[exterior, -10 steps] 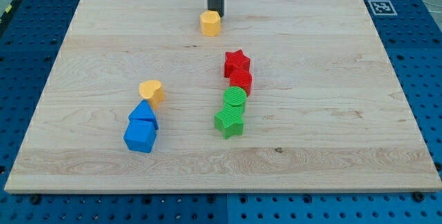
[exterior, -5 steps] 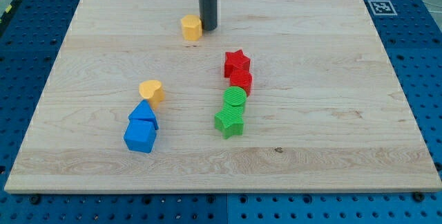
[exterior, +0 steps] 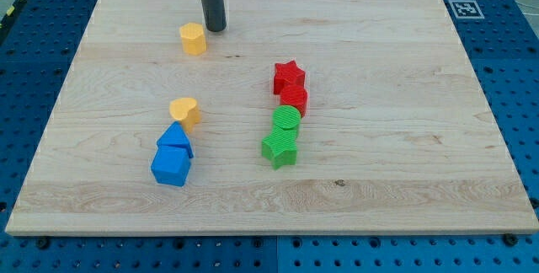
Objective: Push the yellow hexagon to the top of the yellow heart
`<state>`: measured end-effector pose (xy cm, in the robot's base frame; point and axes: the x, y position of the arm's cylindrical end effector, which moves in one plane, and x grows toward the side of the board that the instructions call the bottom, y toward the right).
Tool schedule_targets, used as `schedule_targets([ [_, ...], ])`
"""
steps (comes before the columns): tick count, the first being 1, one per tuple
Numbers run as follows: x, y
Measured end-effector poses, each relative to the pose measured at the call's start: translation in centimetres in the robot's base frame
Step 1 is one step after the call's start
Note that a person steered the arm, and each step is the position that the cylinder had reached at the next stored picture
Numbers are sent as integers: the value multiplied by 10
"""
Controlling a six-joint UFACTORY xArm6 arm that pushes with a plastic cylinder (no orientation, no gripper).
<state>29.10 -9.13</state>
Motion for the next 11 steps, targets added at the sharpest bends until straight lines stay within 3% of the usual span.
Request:
schedule_targets([
  [5,34,-52],
  [11,101,-29],
])
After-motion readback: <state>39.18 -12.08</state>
